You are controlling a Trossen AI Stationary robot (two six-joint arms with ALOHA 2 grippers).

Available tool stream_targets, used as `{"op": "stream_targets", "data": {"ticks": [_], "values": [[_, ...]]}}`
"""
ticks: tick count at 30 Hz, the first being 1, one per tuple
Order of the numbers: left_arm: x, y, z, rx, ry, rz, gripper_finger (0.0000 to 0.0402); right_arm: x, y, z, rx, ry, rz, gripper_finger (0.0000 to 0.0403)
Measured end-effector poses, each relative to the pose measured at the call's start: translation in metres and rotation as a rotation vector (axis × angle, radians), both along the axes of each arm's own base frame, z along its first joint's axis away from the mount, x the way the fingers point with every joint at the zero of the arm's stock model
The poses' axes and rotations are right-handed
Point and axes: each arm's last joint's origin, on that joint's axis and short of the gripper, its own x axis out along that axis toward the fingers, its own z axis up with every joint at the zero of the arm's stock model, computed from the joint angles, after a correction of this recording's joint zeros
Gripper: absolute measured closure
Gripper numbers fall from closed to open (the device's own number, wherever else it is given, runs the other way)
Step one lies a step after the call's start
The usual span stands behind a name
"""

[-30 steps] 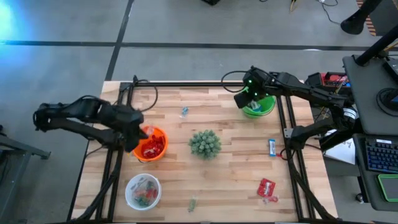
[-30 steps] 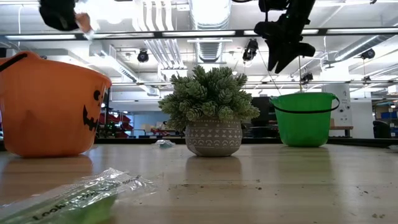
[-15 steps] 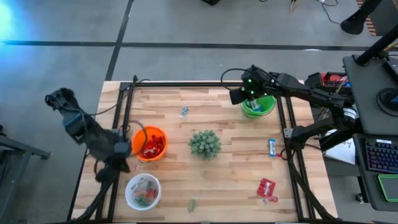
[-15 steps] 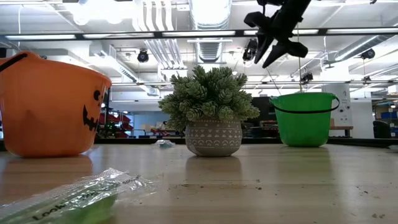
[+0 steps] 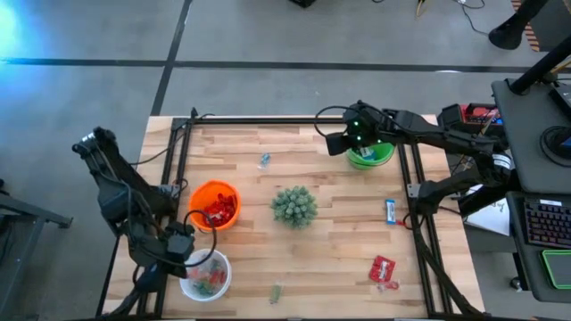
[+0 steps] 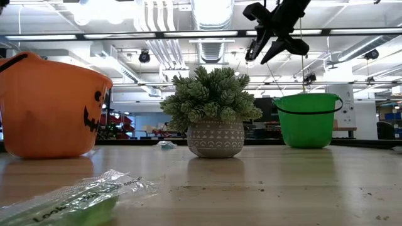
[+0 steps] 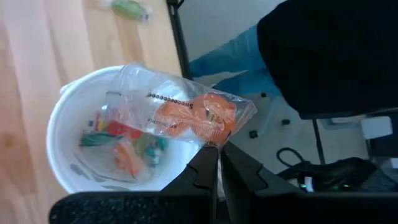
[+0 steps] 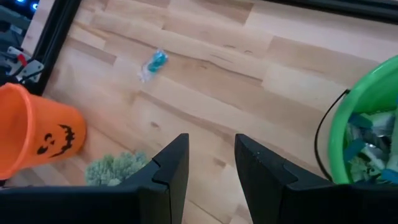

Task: Sort candy
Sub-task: Put the orange gummy into the white bucket, then put the red candy into the orange bucket

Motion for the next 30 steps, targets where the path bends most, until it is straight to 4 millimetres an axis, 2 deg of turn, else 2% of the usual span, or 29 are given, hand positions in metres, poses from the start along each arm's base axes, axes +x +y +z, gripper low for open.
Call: {"op": "stream_targets", "data": {"ticks": [5, 9, 16, 20, 24, 30], "values": [[-0.001, 0.002, 0.009, -0.007, -0.001, -0.001, 0.0397, 0.002, 0.007, 0.0, 0.003, 0.002, 0.02, 0.0282], [-0.006, 0.007, 0.013, 0.019, 0.025, 0.005, 0.0373, 0.002, 0.011, -0.001, 0.005, 0.019, 0.039, 0.0282], [-0.011, 0.014, 0.009, 0.091, 0.09, 0.014, 0.031, -0.011, 0.023, -0.001, 0.062, 0.096, 0.04, 0.0282], [-0.014, 0.019, 0.005, 0.159, 0.121, 0.029, 0.0292, -0.027, 0.034, 0.007, 0.125, 0.099, 0.046, 0.0282], [-0.016, 0.024, 0.005, 0.214, 0.087, 0.069, 0.0291, -0.051, 0.055, 0.017, 0.221, 0.11, 0.02, 0.0282], [-0.018, 0.032, 0.009, 0.262, -0.004, 0.098, 0.0294, -0.079, 0.104, 0.019, 0.344, 0.246, -0.023, 0.0282]]}}
